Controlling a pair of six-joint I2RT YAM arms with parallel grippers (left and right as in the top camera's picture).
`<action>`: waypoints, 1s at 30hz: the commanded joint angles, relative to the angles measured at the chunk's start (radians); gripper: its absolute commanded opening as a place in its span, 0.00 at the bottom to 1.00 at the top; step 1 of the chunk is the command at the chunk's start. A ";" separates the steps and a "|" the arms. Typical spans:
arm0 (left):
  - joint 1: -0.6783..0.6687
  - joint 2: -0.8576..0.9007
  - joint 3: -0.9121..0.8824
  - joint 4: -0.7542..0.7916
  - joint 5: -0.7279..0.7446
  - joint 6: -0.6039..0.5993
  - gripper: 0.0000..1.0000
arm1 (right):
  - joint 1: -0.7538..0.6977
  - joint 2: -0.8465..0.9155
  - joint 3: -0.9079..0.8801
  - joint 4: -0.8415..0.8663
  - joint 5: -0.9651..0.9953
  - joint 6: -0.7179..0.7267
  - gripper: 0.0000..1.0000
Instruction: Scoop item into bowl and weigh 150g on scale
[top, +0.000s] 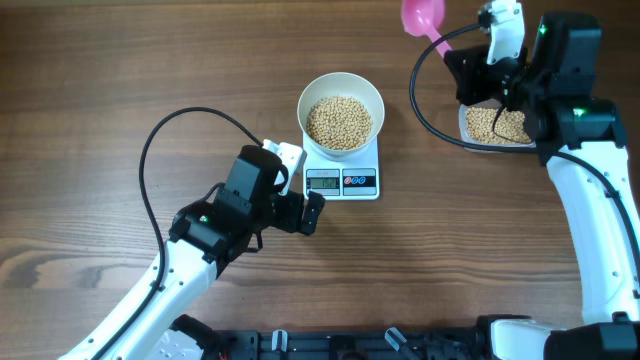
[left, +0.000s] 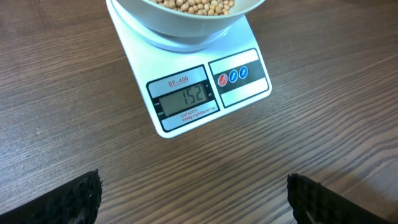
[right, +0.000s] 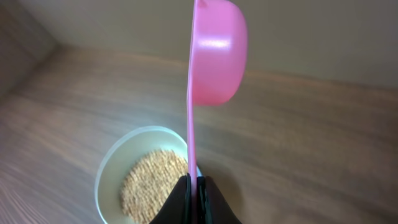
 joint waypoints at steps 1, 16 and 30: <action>-0.006 0.005 0.019 0.002 -0.006 0.012 1.00 | 0.003 -0.012 0.015 0.031 -0.072 0.035 0.04; -0.006 0.005 0.019 0.002 -0.006 0.012 1.00 | 0.003 0.027 0.015 0.034 0.030 0.032 0.04; -0.006 0.005 0.019 0.002 -0.006 0.012 1.00 | 0.003 0.030 0.015 0.040 0.061 -0.045 0.04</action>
